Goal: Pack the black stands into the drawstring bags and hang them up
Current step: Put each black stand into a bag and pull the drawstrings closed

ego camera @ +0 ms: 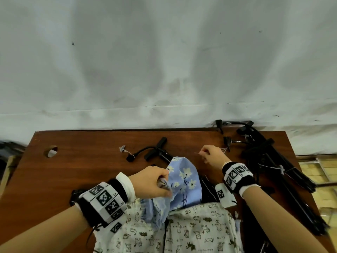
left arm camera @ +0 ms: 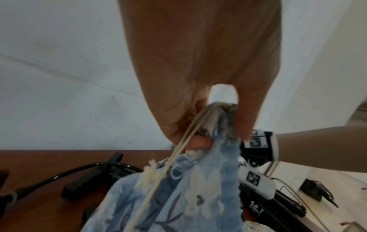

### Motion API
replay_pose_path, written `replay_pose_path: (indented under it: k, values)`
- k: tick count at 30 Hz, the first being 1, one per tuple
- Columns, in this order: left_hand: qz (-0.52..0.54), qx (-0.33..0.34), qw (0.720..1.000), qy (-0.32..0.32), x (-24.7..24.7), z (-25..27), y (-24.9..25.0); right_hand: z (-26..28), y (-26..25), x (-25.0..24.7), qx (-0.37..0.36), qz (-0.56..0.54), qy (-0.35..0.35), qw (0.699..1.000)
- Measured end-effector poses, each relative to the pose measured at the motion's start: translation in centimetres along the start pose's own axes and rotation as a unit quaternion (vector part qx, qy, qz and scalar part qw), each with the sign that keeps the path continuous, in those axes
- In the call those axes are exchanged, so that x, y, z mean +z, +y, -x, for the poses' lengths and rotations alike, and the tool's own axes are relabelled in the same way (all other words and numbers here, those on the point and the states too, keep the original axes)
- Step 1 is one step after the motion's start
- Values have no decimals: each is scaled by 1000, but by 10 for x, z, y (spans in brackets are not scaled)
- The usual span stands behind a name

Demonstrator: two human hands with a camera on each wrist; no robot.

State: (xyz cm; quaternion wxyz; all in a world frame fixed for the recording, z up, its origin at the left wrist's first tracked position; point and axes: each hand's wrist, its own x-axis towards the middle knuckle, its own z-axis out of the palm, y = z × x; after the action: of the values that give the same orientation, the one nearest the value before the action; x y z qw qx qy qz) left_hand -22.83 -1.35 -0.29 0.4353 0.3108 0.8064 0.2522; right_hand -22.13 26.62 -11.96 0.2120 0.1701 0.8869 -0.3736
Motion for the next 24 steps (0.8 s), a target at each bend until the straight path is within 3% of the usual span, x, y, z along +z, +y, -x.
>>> replay_pose_path:
  k: [6, 12, 15, 19, 21, 24]
  values:
    - [-4, 57, 990, 132, -9, 6, 43, 131, -64, -52, -108, -269, 6, 957]
    - [41, 119, 973, 192, -26, 25, 105, 241, -112, -62, -154, -379, -129, 903]
    - [79, 185, 958, 206, -28, 43, 135, 257, -116, -37, -137, -423, -90, 891]
    - [78, 231, 955, 168, -25, 72, 164, 262, -109, -12, -89, -529, -13, 844]
    - [36, 239, 959, 147, -25, 85, 172, 270, -102, -12, -72, -504, 48, 859]
    - [-22, 230, 962, 147, -26, 98, 170, 284, -87, -20, -70, -370, 109, 920]
